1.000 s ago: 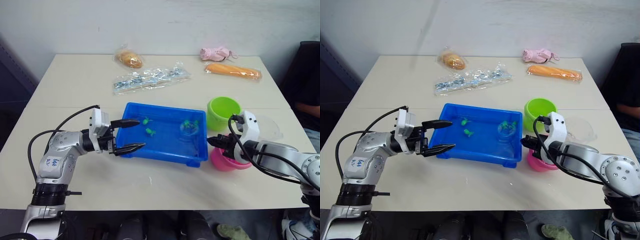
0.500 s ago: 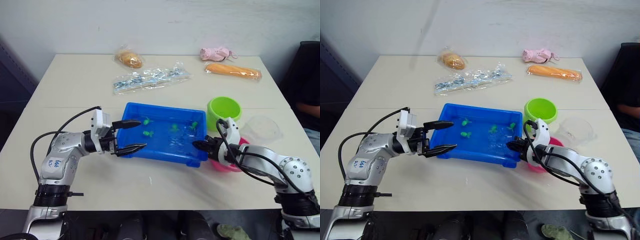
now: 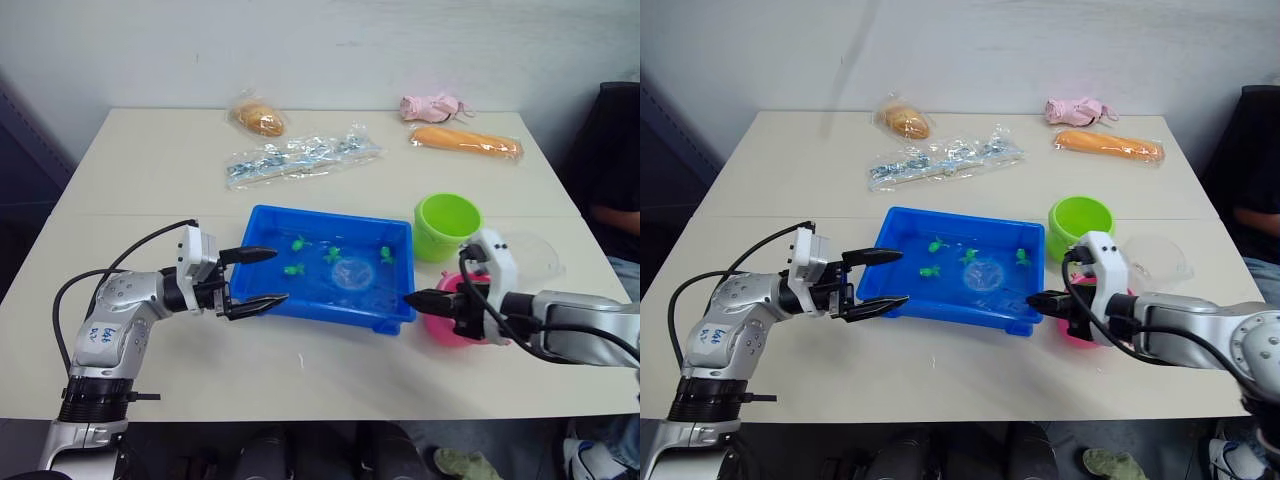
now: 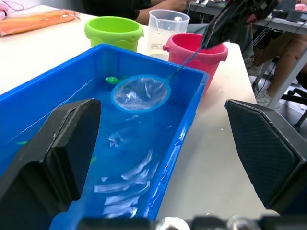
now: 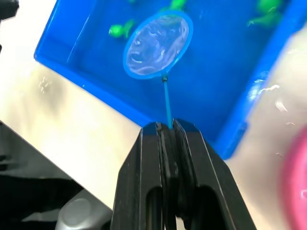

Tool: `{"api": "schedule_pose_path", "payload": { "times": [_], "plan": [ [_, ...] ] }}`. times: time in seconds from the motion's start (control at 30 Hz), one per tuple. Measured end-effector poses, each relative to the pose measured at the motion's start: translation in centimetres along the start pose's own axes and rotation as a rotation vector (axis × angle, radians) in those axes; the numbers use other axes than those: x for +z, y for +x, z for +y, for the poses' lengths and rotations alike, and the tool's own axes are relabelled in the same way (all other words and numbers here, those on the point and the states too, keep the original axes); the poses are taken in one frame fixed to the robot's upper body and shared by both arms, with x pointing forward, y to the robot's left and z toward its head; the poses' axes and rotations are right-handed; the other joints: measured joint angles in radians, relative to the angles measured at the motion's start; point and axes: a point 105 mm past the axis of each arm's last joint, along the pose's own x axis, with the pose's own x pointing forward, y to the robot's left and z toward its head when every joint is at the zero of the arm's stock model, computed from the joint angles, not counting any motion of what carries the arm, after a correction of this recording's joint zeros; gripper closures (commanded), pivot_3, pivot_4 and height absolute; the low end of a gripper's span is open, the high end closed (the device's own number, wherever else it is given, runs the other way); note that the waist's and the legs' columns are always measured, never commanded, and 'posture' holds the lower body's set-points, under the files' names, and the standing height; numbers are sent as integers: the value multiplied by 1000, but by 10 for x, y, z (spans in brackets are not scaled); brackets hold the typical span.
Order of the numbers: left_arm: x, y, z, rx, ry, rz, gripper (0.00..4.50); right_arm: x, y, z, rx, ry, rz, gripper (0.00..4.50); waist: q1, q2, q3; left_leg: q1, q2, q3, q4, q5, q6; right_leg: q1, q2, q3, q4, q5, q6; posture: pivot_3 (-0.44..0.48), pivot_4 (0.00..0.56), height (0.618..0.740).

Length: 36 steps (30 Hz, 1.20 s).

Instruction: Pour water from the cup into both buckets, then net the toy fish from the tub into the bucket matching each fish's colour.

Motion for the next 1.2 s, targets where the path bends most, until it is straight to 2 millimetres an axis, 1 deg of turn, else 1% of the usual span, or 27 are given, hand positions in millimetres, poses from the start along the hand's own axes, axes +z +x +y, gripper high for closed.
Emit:
{"api": "schedule_pose_path", "payload": {
  "times": [0.13,0.3,0.4,0.53,0.57,0.63,0.8,0.9,0.97,1.1,1.2],
  "plan": [
    [2,2,0,-11,6,-3,26,-7,-1,-9,-31,39,14,4500,0,0,0,0,0,0,0,0,0,0,0,0,0,0,0,0,150,740],
    [3,7,0,-27,4,-12,26,-9,7,-13,-55,89,6,4500,0,0,0,0,0,1,0,0,0,0,0,0,0,0,0,0,150,740],
    [3,8,2,-28,-1,-14,26,-6,15,-15,-72,116,-8,4500,0,0,0,0,0,1,0,0,0,0,0,0,0,0,0,0,150,740],
    [3,9,2,-31,0,-16,26,0,18,-21,-116,126,-17,4500,0,0,0,0,0,1,0,0,0,0,0,0,0,0,0,0,150,740],
    [3,9,2,-32,0,-16,26,4,20,-20,-114,135,-31,4500,-1,0,0,0,0,0,0,0,0,0,0,0,0,0,0,0,150,740],
    [3,11,2,-39,-1,-17,26,6,25,-17,-97,149,-40,4500,-1,0,0,0,0,1,0,0,0,0,0,0,0,0,0,0,150,740],
    [2,12,1,-46,-3,-13,26,1,41,-8,-27,228,-39,4500,-1,0,0,0,0,1,0,0,-1,0,0,0,0,0,0,0,150,740],
    [2,12,1,-45,-3,-13,26,0,44,-5,-12,247,-46,4500,-1,0,0,0,0,0,0,0,0,0,0,0,0,0,0,0,150,740],
    [2,12,0,-44,-3,-13,26,-1,47,-4,-13,268,-51,4500,-2,0,0,0,0,0,0,0,-1,0,0,0,0,0,0,0,150,740],
    [1,12,0,-43,-5,-12,26,-12,53,-6,-49,335,-42,4500,-3,0,0,0,0,1,0,0,-1,0,0,0,0,0,0,0,150,740],
    [0,11,-1,-41,-8,-11,26,-14,51,-10,-100,350,-54,4500,-3,0,0,0,0,1,0,0,-1,0,0,0,0,0,0,0,150,740]
  ]
}}
